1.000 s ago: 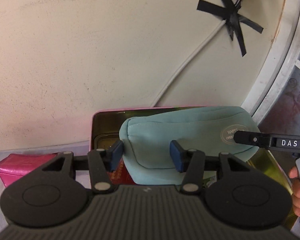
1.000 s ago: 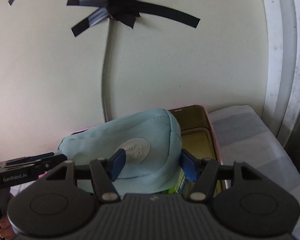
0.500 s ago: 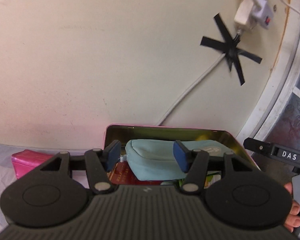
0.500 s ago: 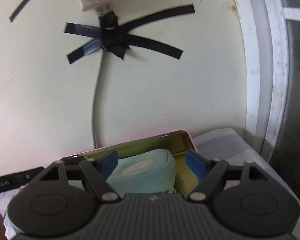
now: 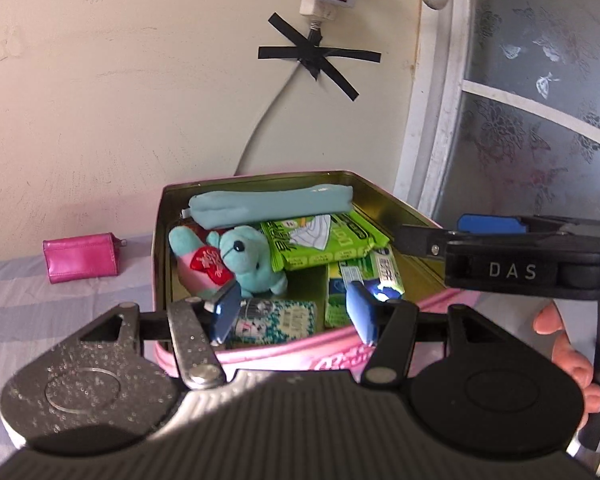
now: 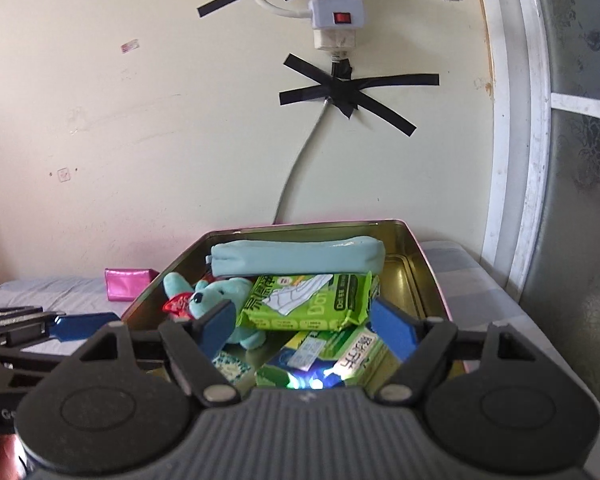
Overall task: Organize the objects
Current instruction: 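Open both grippers to release the pencil case in the tin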
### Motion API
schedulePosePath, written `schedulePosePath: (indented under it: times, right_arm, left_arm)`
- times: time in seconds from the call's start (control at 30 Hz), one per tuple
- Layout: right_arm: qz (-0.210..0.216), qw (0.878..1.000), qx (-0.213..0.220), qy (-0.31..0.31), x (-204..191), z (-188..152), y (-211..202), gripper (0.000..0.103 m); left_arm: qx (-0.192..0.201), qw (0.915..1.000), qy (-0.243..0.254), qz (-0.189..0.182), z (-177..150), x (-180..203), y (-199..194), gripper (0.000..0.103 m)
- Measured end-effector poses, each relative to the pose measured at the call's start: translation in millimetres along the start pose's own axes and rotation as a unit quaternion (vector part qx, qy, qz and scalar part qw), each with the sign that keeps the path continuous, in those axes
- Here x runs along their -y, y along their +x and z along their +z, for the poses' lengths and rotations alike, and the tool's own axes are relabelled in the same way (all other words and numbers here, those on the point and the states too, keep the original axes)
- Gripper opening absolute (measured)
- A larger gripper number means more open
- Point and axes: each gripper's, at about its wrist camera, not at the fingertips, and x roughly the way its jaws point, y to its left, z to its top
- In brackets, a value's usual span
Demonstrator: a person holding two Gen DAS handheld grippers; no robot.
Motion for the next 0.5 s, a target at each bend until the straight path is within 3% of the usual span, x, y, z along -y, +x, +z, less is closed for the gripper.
schedulePosePath:
  times: [0.13,0.27,0.4,0.5]
  right_arm:
    - [-0.015,0.999,0.020,-0.021,-14,-26,-30,0.080]
    - [-0.024,0.999,0.024,-0.002,-18,-51,-47,0.088]
    - [-0.041,0.999,0.016,0.016,-20,-76,-54,0.088]
    - [-0.032,0.999,-0.005,0.042,-19,-90,-53,0.088]
  left_arm:
    - [-0.009,0.9997,0.022,0.002,-23,7,-10,0.061]
    - [-0.026,0.9993,0.025,0.002,-44,5,-16,0.061]
    - [-0.043,0.9986,0.027,0.016,-64,-1,-17,0.061]
    - [-0.054,0.9982,0.018,0.020,-75,-8,-20,0.061]
